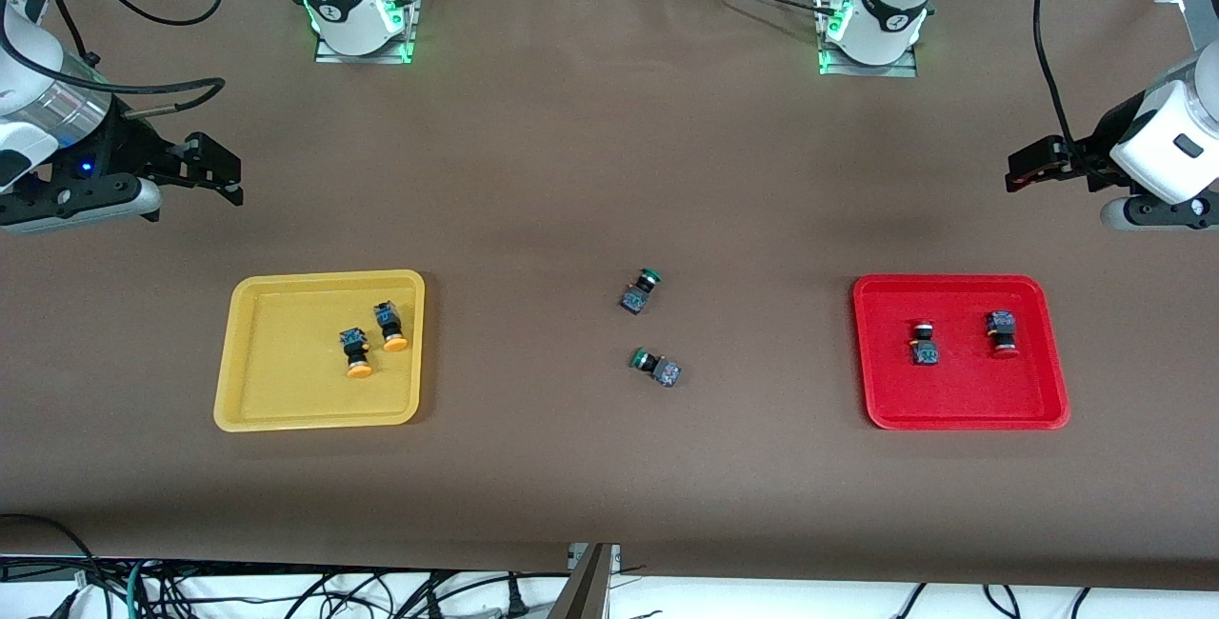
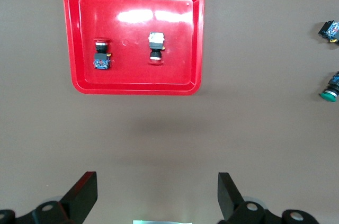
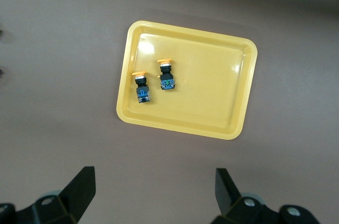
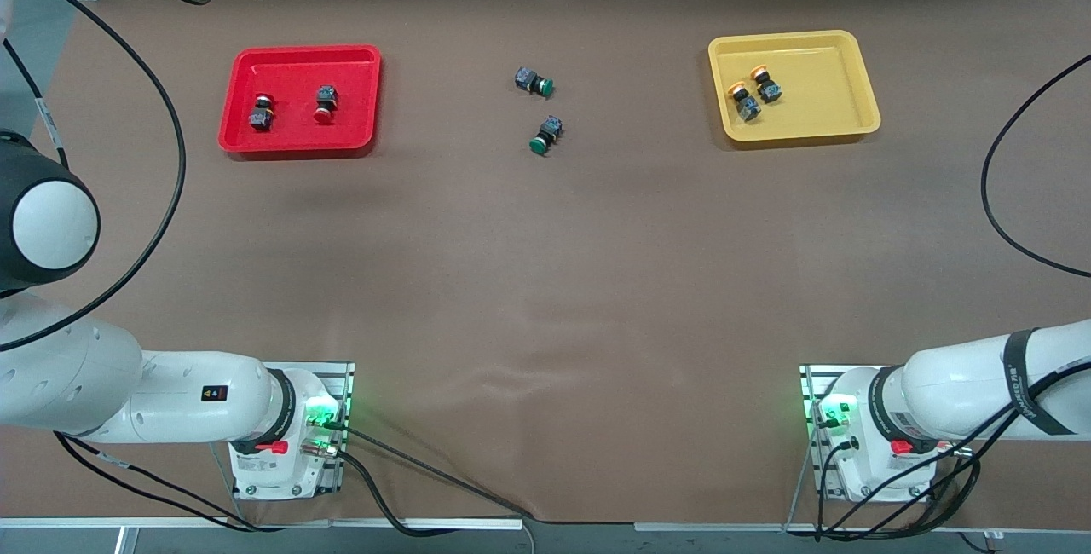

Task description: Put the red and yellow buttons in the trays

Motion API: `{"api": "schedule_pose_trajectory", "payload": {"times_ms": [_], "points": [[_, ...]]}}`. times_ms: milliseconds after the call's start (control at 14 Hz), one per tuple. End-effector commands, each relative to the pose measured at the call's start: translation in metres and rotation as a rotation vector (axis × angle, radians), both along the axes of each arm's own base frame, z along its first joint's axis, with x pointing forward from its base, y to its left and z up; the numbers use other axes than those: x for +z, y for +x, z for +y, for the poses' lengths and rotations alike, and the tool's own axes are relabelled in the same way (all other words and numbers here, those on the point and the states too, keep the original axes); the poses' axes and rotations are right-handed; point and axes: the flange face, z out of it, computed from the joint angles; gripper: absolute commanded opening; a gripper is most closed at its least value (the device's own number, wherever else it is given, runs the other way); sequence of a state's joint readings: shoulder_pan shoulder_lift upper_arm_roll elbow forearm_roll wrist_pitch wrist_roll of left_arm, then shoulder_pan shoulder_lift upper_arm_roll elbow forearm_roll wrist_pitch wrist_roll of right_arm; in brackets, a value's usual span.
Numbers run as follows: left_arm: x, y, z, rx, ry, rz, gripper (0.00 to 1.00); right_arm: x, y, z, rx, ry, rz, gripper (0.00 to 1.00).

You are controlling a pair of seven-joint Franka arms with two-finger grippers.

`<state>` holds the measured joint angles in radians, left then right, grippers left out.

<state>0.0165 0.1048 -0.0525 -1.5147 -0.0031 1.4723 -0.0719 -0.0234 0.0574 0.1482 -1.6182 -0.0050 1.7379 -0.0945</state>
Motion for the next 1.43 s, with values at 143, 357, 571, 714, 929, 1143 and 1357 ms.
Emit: {"api": "schedule_pose_trajectory", "payload": {"times_ms": [143,357,571,714,929,1143,1357], "points": [[0.004,0.006,-0.008,-0.008,0.002,-0.008,1.00,0.007,0.001,0.003,-0.008,0.011,-0.007,1.00],[0.005,0.006,-0.009,-0.010,0.001,-0.009,1.00,0.007,0.001,0.003,-0.008,0.011,-0.007,1.00],[0.005,0.006,-0.009,-0.013,0.001,-0.011,1.00,0.007,0.001,0.003,-0.009,0.012,-0.007,1.00],[0.005,0.006,-0.011,-0.016,0.003,-0.011,1.00,0.007,0.001,0.003,-0.010,0.012,-0.007,1.00],[0.004,0.006,-0.011,-0.016,0.001,-0.009,1.00,0.007,0.001,0.003,-0.010,0.015,-0.006,1.00],[0.003,0.006,-0.012,-0.017,0.000,-0.008,1.00,0.007,0.001,0.004,-0.011,0.018,-0.006,1.00],[0.004,0.006,-0.013,-0.019,0.001,-0.009,1.00,0.007,0.001,0.004,-0.011,0.018,-0.006,1.00]]}}
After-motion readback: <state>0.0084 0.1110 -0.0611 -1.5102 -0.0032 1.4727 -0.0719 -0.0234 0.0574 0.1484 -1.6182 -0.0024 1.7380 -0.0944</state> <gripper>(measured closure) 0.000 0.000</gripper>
